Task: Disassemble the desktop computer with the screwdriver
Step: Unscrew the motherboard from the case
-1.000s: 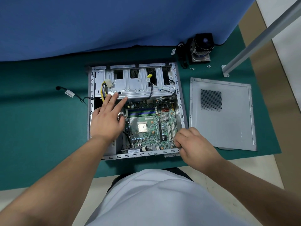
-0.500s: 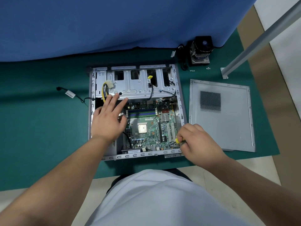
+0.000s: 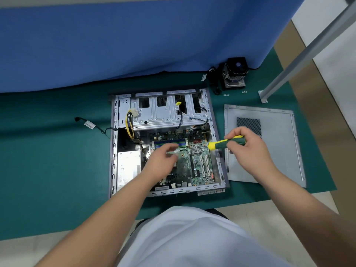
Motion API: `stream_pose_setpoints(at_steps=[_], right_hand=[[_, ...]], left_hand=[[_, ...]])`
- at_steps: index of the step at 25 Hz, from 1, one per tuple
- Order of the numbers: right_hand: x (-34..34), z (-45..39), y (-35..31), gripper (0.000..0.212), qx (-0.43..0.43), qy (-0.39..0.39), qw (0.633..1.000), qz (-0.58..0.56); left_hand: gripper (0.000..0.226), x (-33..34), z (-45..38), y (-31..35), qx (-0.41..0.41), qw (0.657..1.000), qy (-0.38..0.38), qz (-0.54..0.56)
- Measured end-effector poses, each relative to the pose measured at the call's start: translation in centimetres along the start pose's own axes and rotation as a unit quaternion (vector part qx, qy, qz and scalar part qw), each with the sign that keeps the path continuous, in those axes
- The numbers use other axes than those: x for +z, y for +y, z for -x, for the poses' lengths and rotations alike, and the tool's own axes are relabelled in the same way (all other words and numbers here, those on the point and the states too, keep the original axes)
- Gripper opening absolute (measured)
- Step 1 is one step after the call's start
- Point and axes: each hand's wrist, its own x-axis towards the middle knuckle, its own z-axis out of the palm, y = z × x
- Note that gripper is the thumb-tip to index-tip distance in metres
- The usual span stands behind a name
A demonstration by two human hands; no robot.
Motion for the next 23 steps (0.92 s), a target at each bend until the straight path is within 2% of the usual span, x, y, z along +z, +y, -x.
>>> stream_pose_setpoints(at_steps=[1,3,4,6,11,13,14,16,17,18,21,23], right_hand=[[-0.1,-0.2,-0.1,0.014,0.018,0.004,1.0,-0.024],[-0.1,-0.3,0.0,0.011,0.045,0.01,0.996,-0.076],[-0.1,-0.3,0.1,0.011,0.054,0.012,0.994,-0.096],[0.0,-0.4,0.5,0.016,0.065,0.015,0.991,-0.112],[0.2,-1.0,1.4,0.018,0.075,0.017,0.99,-0.116],[0.4,-1.3,1.3,0.017,0.088,0.011,0.978,-0.187],[0.5,-1.4,1.1,0.017,0.108,-0.003,0.958,-0.267],[0.9,-1.7,0.5,0.017,0.148,-0.051,0.885,-0.439],[1.3,-1.8,0.3,0.019,0.16,-0.074,0.858,-0.482],[1.7,-1.9,0.2,0.024,0.168,-0.089,0.848,-0.494],[2.8,-2.2,-0.2,0.035,0.185,-0.084,0.855,-0.477],[2.8,-2.8,-0.5,0.036,0.176,-0.063,0.864,-0.468]], left_hand=[[0.03,0.4,-0.2,0.6,-0.083,0.987,-0.015,0.14],[0.02,0.8,-0.3,1.6,-0.167,0.905,-0.046,0.389],[0.02,0.9,-0.3,1.7,-0.171,0.871,-0.053,0.457],[0.028,0.8,-0.1,2.2,-0.155,0.841,-0.059,0.514],[0.024,0.8,-0.1,2.6,-0.158,0.842,-0.026,0.515],[0.021,0.9,-0.2,2.5,-0.159,0.85,-0.005,0.503],[0.021,0.8,-0.1,2.6,-0.16,0.851,0.003,0.5],[0.02,0.7,-0.2,2.9,-0.161,0.848,0.007,0.505],[0.02,0.7,-0.3,3.0,-0.159,0.846,0.006,0.509],[0.021,0.7,-0.4,3.2,-0.155,0.847,0.004,0.509],[0.022,0.3,-0.9,3.4,-0.136,0.865,0.002,0.483],[0.022,-0.2,-1.1,3.5,-0.122,0.881,-0.006,0.457]])
